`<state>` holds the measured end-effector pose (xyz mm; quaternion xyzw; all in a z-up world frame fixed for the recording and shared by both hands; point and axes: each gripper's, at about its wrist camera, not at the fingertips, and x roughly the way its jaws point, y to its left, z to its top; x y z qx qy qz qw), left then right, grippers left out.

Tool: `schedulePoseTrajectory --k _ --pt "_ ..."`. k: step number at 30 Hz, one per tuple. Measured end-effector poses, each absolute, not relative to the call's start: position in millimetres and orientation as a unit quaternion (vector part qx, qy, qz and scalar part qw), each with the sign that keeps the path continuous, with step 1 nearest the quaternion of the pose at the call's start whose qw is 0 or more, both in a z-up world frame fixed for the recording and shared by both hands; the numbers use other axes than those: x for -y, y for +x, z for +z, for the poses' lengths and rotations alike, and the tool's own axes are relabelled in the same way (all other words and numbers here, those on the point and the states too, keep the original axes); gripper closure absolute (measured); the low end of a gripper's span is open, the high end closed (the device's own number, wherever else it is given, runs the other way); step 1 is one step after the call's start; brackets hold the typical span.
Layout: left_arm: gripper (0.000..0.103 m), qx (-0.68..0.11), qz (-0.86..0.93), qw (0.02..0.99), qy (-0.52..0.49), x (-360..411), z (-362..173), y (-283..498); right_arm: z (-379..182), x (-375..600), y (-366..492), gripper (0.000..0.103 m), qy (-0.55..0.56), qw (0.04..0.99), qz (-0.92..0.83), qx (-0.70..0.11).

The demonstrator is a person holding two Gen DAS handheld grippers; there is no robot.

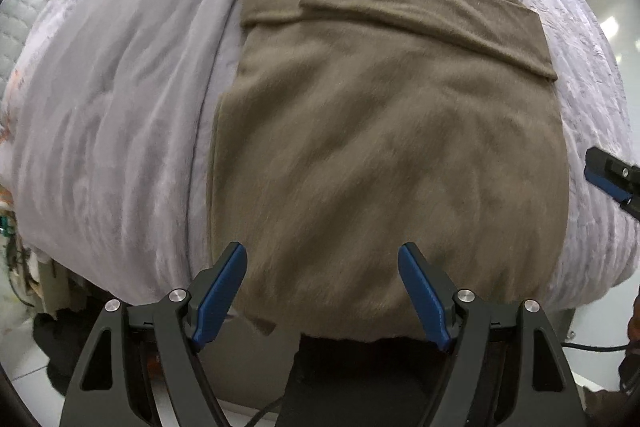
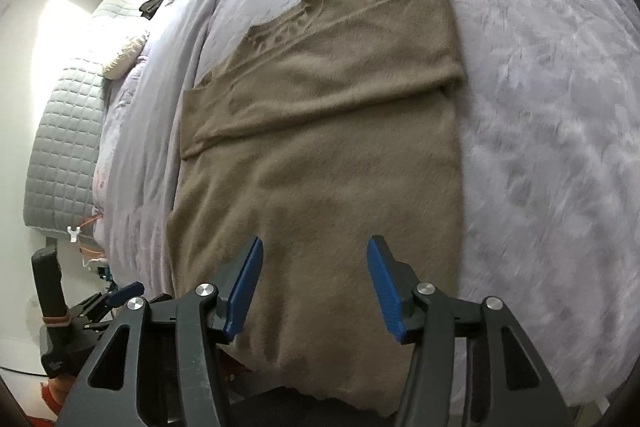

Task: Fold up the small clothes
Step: 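Lower both tools to the sweater hem and grasp it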

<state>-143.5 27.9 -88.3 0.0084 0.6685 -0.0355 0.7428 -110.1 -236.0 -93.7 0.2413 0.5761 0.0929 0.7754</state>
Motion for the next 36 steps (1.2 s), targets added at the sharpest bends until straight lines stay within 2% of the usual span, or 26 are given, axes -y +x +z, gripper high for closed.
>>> schedulePoseTrajectory --k 11,22,33,34,35,36 --pt "0.024 -0.682 -0.054 0.728 -0.048 -111 -134 -213 -138 191 -195 0.045 0.254 0.739 0.064 -0.621" --pt "0.024 -0.684 -0.119 0.714 -0.094 -117 -184 -208 -180 235 -259 0.045 0.275 0.722 0.000 -0.635" --pt "0.024 -0.694 -0.148 0.696 -0.107 -111 -215 -212 -228 242 -253 0.042 0.300 0.716 0.042 -0.629" --pt "0.028 -0.693 -0.148 0.697 -0.109 -116 -214 -216 -230 241 -253 0.043 0.308 0.713 0.045 -0.628" --pt "0.049 -0.691 -0.152 0.698 -0.112 -116 -213 -218 -232 241 -253 0.044 0.319 0.709 0.049 -0.627" --pt "0.062 -0.691 -0.159 0.696 -0.114 -118 -213 -219 -231 241 -253 0.049 0.332 0.703 0.051 -0.626"
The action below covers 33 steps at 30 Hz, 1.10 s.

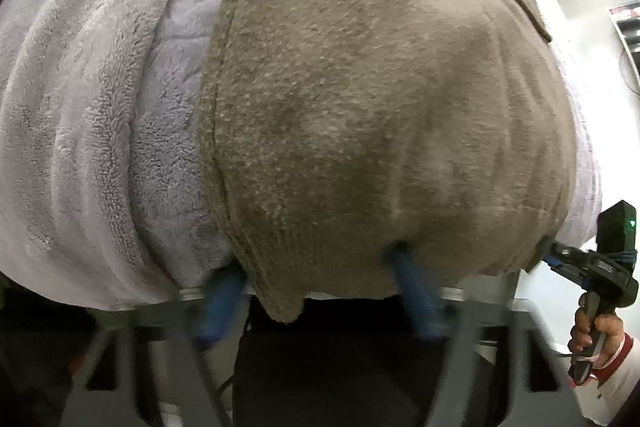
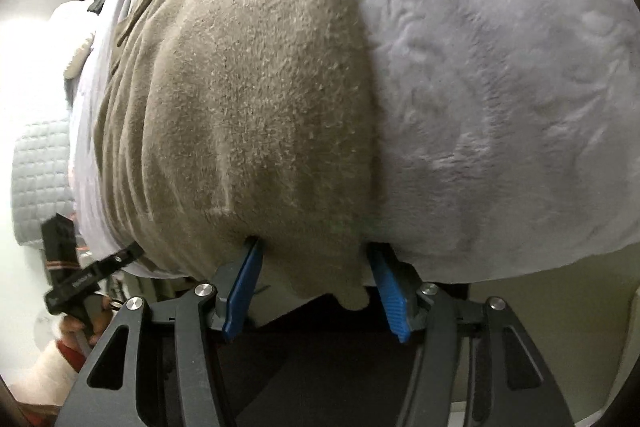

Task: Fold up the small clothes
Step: 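Lower both tools to the sweater hem and grasp it, then lift the hem with both tools, fold it toward the collar, release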

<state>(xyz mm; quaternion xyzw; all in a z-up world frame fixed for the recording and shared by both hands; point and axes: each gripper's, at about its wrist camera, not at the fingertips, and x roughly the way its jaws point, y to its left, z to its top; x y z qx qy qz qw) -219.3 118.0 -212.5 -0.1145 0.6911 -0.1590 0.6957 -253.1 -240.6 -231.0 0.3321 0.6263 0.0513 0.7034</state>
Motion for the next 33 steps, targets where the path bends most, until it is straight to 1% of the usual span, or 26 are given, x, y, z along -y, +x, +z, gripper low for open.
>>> schedulePoseTrajectory --k 1,2,10,16,21,28,33 --pt "0.089 -0.693 -0.173 0.690 -0.122 -127 -211 -222 -231 241 -254 0.076 0.347 0.696 0.056 -0.626" --pt "0.093 -0.691 -0.183 0.687 -0.132 -126 -207 -223 -230 241 -255 0.094 0.357 0.692 0.059 -0.625" --pt "0.093 -0.620 -0.235 0.725 -0.186 -147 -128 -222 -176 239 -259 0.095 0.455 0.696 0.124 -0.542" --pt "0.093 -0.580 -0.240 0.755 -0.189 -146 -78 -173 -139 250 -219 0.095 0.494 0.702 0.166 -0.485" --pt "0.093 -0.549 -0.229 0.773 -0.220 -141 -45 -124 -110 262 -165 0.095 0.506 0.709 0.188 -0.454" --pt "0.093 -0.520 -0.208 0.800 -0.215 -114 -26 -21 -72 298 -64 0.095 0.501 0.723 0.217 -0.423" --pt "0.093 -0.514 -0.199 0.814 -0.183 -88 -38 52 -73 324 8 0.095 0.494 0.727 0.217 -0.425"
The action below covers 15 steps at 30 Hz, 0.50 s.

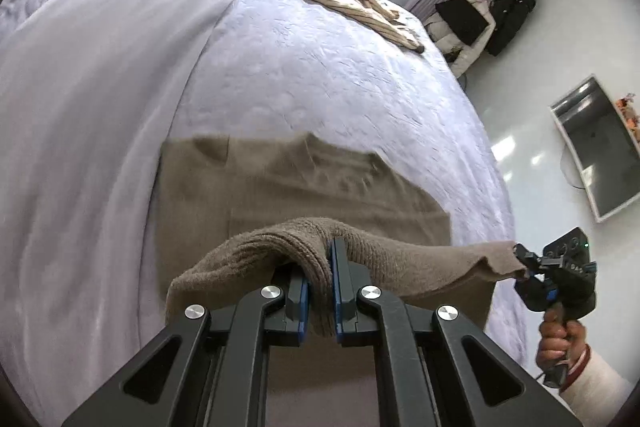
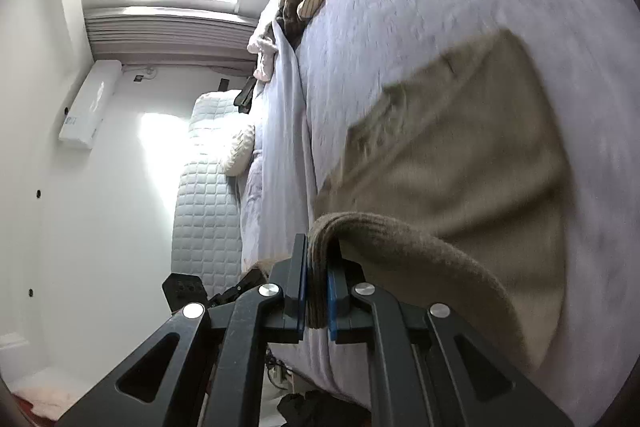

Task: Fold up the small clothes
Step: 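Lift the hem with both tools, fold it toward the collar, release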

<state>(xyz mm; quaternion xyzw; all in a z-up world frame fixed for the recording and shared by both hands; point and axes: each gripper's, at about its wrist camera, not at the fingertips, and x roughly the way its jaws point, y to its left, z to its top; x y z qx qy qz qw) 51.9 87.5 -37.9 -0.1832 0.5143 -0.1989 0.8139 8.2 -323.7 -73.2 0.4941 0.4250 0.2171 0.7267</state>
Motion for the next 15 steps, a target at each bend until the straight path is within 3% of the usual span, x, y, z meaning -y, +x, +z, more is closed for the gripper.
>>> schedulePoseTrajectory --k 12,13,14,15 --pt "0.093 -0.569 -0.115 0.804 -0.133 -49 -139 153 -161 352 128 0.095 0.512 0.698 0.154 -0.476" --pt "0.088 -0.580 -0.108 0.796 -0.133 -49 -147 156 -169 353 131 0.095 0.514 0.696 0.148 -0.479" --pt "0.071 -0.586 -0.103 0.793 -0.134 -49 -151 158 -176 353 136 0.095 0.517 0.692 0.141 -0.483" --pt "0.062 -0.587 -0.091 0.794 -0.132 -51 -153 159 -182 354 139 0.094 0.518 0.689 0.134 -0.488"
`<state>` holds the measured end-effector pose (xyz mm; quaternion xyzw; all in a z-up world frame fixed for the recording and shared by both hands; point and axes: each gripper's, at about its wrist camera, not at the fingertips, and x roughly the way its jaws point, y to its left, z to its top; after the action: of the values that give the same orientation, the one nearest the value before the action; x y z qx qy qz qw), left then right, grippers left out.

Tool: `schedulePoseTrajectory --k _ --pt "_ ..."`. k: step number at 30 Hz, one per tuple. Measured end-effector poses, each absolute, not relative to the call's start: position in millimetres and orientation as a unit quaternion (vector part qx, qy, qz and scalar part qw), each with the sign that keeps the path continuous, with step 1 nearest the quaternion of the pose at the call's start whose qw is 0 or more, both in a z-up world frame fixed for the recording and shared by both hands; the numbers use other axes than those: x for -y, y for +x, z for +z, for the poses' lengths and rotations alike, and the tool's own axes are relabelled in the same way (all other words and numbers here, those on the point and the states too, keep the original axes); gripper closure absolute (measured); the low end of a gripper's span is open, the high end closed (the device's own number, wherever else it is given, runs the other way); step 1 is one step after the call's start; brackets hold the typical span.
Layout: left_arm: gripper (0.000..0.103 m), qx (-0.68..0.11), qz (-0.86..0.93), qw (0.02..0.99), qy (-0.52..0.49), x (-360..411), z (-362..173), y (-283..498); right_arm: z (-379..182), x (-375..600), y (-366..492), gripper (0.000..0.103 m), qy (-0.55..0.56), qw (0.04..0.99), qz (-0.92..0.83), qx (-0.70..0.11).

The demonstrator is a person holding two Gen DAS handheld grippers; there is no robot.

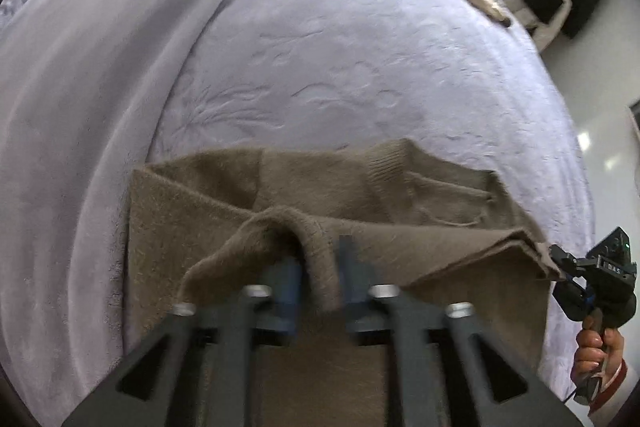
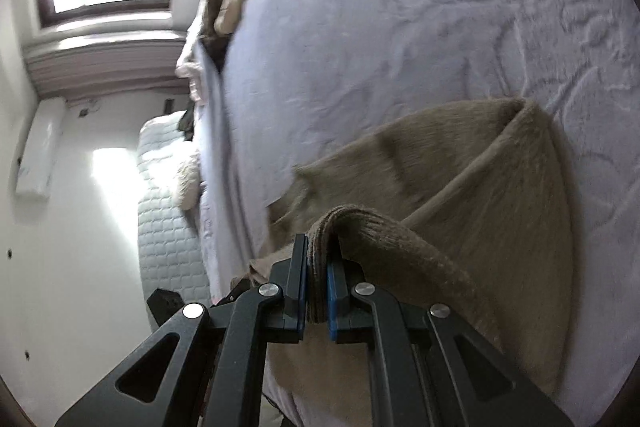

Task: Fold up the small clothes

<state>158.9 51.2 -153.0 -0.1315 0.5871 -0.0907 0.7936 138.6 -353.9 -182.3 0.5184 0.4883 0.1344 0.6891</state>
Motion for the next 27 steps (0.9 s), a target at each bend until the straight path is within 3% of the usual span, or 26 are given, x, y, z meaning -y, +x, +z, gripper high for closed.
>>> schedulePoseTrajectory --k 1,2,4,6,7,10,13,21,24,27 --pt "0.043 -0.580 -0.073 0.802 -0.123 -54 -150 158 -185 355 140 0.091 0.519 0.689 0.131 -0.489" --pt "0.034 -0.573 -0.061 0.809 -0.114 -56 -146 157 -185 356 142 0.091 0.517 0.692 0.128 -0.488" --pt "0.031 -0.557 -0.046 0.823 -0.099 -60 -135 154 -175 358 144 0.085 0.498 0.711 0.117 -0.482" --pt "0.031 -0.553 -0.045 0.827 -0.093 -65 -123 150 -163 362 146 0.060 0.481 0.726 0.115 -0.478" --pt "0.031 -0.552 -0.044 0.828 -0.087 -66 -118 148 -155 362 147 0.040 0.468 0.734 0.118 -0.478" --pt "0.031 -0.549 -0.063 0.830 -0.077 -63 -108 139 -137 357 148 0.040 0.429 0.752 0.133 -0.483" --pt "0.031 -0.573 -0.101 0.809 -0.080 -50 -121 137 -132 343 149 0.054 0.415 0.746 0.174 -0.491" --pt "0.031 -0.590 -0.045 0.802 -0.086 -32 -173 175 -175 332 173 0.054 0.375 0.742 0.129 -0.540" --pt "0.031 -0.583 -0.017 0.809 -0.071 -42 -173 191 -171 346 173 0.054 0.380 0.756 0.105 -0.523" --pt "0.031 -0.580 0.010 0.814 -0.033 -56 -160 191 -160 364 167 0.048 0.385 0.769 0.072 -0.506"
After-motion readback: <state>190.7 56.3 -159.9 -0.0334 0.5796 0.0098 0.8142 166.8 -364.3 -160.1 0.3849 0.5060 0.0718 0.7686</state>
